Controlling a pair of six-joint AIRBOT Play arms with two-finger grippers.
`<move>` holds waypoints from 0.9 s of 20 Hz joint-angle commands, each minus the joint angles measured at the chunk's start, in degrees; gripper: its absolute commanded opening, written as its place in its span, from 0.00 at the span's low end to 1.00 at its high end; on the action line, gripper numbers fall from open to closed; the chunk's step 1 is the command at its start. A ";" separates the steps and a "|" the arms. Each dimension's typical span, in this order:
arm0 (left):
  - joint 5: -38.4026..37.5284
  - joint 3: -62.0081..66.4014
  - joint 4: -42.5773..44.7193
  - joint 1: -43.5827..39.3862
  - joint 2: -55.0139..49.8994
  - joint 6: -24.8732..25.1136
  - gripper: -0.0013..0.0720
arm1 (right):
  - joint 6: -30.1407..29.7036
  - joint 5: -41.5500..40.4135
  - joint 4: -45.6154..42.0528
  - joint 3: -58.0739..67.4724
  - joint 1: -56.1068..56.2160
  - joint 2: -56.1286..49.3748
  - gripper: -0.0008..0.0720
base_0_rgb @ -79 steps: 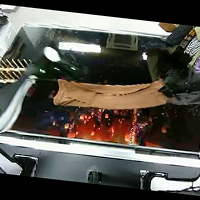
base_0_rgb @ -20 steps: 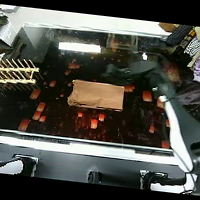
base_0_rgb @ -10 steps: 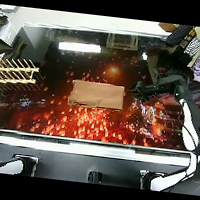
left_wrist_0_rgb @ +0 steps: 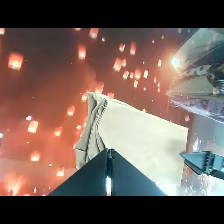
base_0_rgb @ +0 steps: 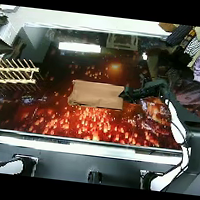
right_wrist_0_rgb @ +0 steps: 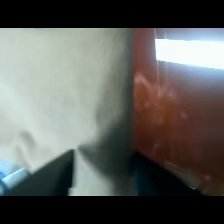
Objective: Fold the clothes and pants, and hang the long-sleeved shirts on hangers.
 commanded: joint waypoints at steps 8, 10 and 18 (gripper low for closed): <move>0.02 -0.02 -0.02 -0.02 -0.37 0.00 0.05 | 6.82 5.81 1.66 15.69 -0.63 3.65 0.05; 0.00 -0.02 -0.04 -0.02 -0.37 0.00 0.05 | 11.26 7.52 -2.64 23.06 -2.54 3.63 0.05; 0.00 -0.02 -0.02 -0.02 -0.37 0.00 0.05 | 20.87 7.54 -11.45 35.82 -17.86 3.67 0.05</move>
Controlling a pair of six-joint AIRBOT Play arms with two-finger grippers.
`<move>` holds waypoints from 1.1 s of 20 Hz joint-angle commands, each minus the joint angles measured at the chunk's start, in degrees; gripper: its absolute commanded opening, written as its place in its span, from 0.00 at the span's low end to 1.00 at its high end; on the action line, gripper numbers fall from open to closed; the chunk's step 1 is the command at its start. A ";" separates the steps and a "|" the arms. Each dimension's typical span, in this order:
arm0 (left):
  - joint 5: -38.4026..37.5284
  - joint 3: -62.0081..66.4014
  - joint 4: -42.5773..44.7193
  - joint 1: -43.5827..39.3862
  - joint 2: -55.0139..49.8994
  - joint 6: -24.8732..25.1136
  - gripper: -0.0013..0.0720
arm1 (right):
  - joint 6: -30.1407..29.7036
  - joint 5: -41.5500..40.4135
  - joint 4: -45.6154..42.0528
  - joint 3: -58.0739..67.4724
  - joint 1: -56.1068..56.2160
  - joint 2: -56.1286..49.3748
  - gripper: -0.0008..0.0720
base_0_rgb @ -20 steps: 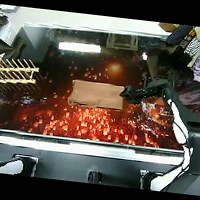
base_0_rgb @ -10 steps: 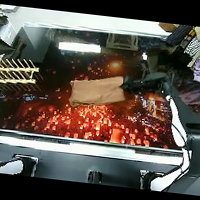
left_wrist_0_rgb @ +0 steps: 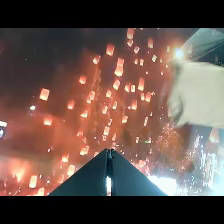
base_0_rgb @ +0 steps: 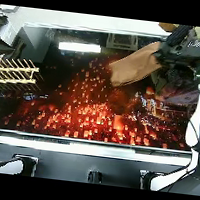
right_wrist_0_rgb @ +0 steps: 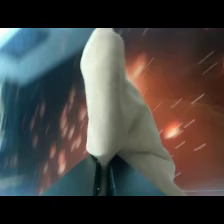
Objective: Fold the clothes and pants, and hang the long-sleeved shirts on hangers.
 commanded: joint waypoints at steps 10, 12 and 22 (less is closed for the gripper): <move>0.04 -0.02 0.02 -0.02 -0.04 -0.04 0.05 | 7.58 -7.37 -14.21 3.65 -27.45 2.91 0.05; 0.02 -0.02 0.00 -0.02 -0.04 -0.04 0.05 | 11.28 -11.87 -18.56 3.54 -30.05 2.91 0.05; 0.00 -0.02 0.00 -0.02 -0.04 -0.04 0.05 | 22.03 -38.95 -40.72 -2.03 -31.26 2.91 0.05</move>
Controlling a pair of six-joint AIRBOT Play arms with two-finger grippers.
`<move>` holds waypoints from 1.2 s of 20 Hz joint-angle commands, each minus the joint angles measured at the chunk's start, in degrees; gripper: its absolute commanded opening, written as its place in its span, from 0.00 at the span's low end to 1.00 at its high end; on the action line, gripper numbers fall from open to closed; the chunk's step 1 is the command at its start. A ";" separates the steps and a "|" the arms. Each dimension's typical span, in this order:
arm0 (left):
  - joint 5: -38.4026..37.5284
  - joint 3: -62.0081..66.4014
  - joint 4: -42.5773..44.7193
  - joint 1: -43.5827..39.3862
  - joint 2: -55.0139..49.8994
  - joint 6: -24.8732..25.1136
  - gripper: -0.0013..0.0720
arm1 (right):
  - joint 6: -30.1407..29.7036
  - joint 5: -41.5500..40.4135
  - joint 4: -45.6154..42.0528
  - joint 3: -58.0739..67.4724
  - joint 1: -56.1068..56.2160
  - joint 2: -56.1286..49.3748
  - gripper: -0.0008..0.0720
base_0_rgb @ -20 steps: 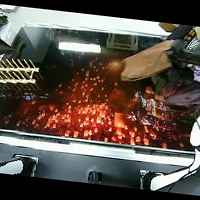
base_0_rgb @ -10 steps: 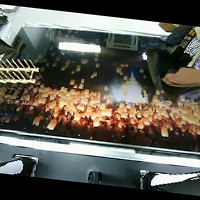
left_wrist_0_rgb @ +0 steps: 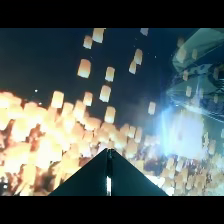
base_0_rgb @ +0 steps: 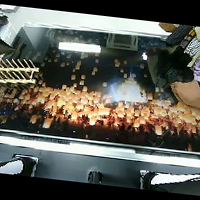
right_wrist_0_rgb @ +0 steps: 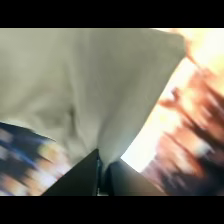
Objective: Fold the clothes and pants, and hang the long-sleeved shirts on hangers.
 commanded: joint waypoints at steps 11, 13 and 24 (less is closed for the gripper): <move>-0.46 -0.02 0.00 -0.04 -0.04 0.00 0.05 | -1.27 -14.47 -19.82 -23.43 -0.24 5.29 0.05; -0.46 -0.02 0.02 -0.09 -0.04 -0.02 0.05 | -1.49 -12.90 -22.14 -28.30 -0.24 6.84 0.05; -0.46 -0.02 0.02 -0.83 -0.04 0.02 0.05 | -2.27 -9.31 -27.10 -42.91 -0.24 10.97 0.05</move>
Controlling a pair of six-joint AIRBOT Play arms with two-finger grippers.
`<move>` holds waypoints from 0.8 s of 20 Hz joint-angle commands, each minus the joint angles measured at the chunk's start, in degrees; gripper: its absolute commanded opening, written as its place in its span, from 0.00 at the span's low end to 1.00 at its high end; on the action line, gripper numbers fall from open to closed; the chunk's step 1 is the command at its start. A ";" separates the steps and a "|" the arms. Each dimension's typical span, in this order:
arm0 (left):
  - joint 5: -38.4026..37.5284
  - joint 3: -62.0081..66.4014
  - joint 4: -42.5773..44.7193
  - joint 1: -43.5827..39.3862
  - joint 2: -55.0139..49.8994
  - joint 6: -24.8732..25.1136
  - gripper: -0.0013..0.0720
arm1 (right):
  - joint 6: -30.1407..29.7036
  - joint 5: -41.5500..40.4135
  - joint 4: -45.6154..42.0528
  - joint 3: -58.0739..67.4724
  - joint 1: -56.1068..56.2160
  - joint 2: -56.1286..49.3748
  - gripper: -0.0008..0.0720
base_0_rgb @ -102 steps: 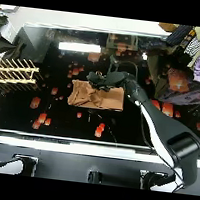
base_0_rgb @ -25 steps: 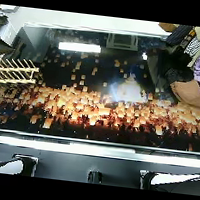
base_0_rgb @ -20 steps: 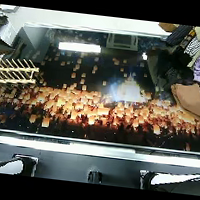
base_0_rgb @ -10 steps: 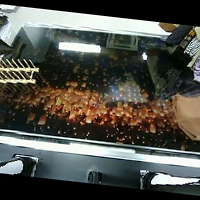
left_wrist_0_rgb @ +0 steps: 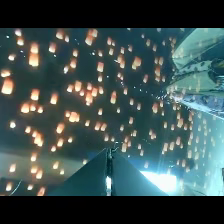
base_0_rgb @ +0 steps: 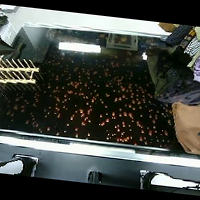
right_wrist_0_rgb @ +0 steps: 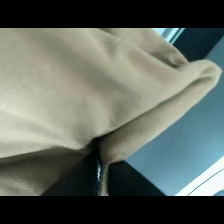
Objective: Fold the clothes and pants, and hang the long-sleeved shirts on hangers.
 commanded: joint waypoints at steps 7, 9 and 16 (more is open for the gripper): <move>0.02 -0.02 0.02 -1.55 -0.04 0.07 0.05 | 0.17 0.46 -6.58 -3.61 -0.02 0.66 0.29; 0.07 -0.02 0.04 -1.70 -0.17 0.11 0.05 | 2.91 3.69 -7.21 -3.54 0.00 3.32 0.51; 0.57 -12.61 11.13 -4.24 -0.39 6.62 0.05 | -10.21 36.39 30.67 -0.33 3.61 21.79 0.48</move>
